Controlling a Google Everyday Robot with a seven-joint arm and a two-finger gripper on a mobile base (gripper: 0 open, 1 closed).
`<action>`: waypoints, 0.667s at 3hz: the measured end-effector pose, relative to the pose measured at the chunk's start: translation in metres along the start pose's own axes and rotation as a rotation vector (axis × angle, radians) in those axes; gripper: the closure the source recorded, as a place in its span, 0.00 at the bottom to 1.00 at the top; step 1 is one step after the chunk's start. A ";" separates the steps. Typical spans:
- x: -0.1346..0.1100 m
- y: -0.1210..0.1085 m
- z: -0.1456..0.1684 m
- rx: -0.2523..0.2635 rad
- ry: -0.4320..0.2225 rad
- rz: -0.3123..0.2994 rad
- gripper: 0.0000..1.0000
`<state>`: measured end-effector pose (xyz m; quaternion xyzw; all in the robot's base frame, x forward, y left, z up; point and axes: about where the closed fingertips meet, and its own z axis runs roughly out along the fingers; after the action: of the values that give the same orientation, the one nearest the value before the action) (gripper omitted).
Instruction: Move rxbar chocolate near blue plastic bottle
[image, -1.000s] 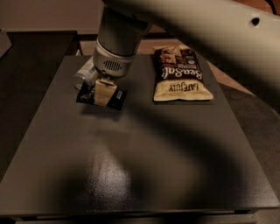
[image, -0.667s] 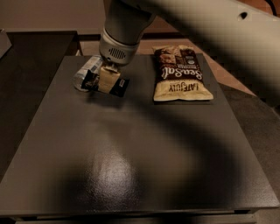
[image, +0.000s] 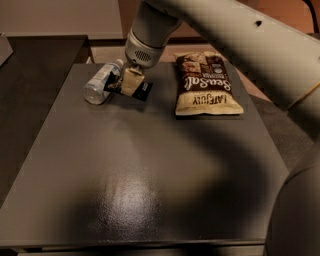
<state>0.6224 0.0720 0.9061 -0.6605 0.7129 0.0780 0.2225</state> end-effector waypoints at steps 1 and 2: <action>0.005 -0.021 0.016 0.008 -0.012 0.001 0.84; 0.007 -0.037 0.032 0.008 -0.014 0.005 0.61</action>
Offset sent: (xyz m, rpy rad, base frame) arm 0.0675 0.0026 -0.0361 0.0201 -0.0108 -0.0134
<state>0.6653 0.0745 0.8810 -0.6574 0.7131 0.0803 0.2297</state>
